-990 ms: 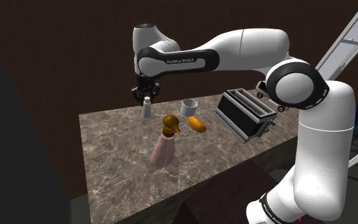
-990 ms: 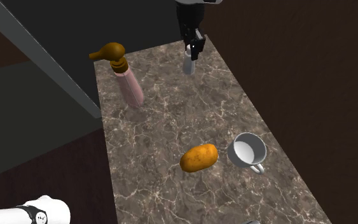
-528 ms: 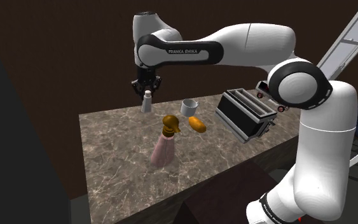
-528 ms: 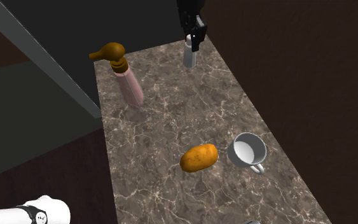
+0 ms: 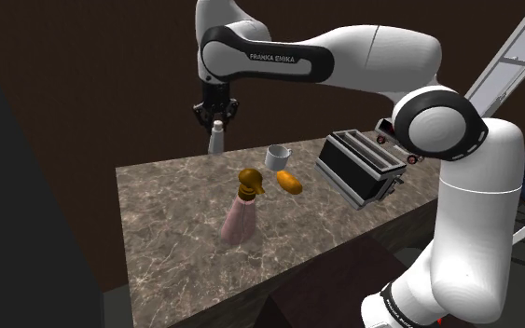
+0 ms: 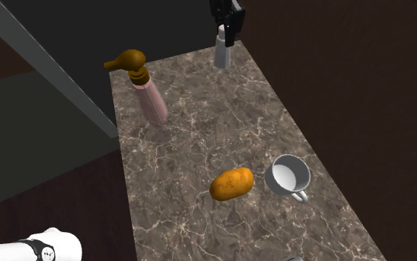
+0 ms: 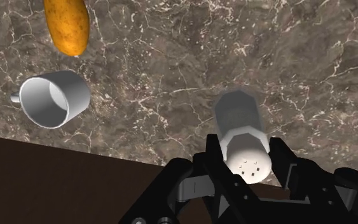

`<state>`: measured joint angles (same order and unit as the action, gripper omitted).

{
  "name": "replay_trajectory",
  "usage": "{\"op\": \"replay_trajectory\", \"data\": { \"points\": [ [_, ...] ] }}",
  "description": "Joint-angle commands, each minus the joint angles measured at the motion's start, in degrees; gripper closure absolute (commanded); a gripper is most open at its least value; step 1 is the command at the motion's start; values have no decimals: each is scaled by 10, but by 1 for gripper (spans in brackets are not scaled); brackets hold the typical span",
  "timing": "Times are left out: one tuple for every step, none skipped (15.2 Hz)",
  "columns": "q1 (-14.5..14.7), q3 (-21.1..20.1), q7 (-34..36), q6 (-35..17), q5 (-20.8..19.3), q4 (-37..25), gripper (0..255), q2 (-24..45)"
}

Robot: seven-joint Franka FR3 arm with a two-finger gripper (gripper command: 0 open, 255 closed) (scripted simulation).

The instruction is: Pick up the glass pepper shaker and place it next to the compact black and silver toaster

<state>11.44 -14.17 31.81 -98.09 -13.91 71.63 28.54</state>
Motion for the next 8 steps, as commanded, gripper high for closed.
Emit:
{"op": "replay_trajectory", "data": {
  "points": [
    [2,0,-2,15,0,-15,255,0],
    [3,0,-3,23,0,-24,255,1],
    [4,0,-4,32,0,-34,255,2],
    [5,0,-5,40,0,-44,255,3],
    [6,0,-6,49,0,-54,255,5],
    [7,0,-7,58,0,-65,255,7],
    [8,0,-9,67,-1,-76,255,9],
    [10,0,-10,76,-1,-88,255,12]
  ]
}}
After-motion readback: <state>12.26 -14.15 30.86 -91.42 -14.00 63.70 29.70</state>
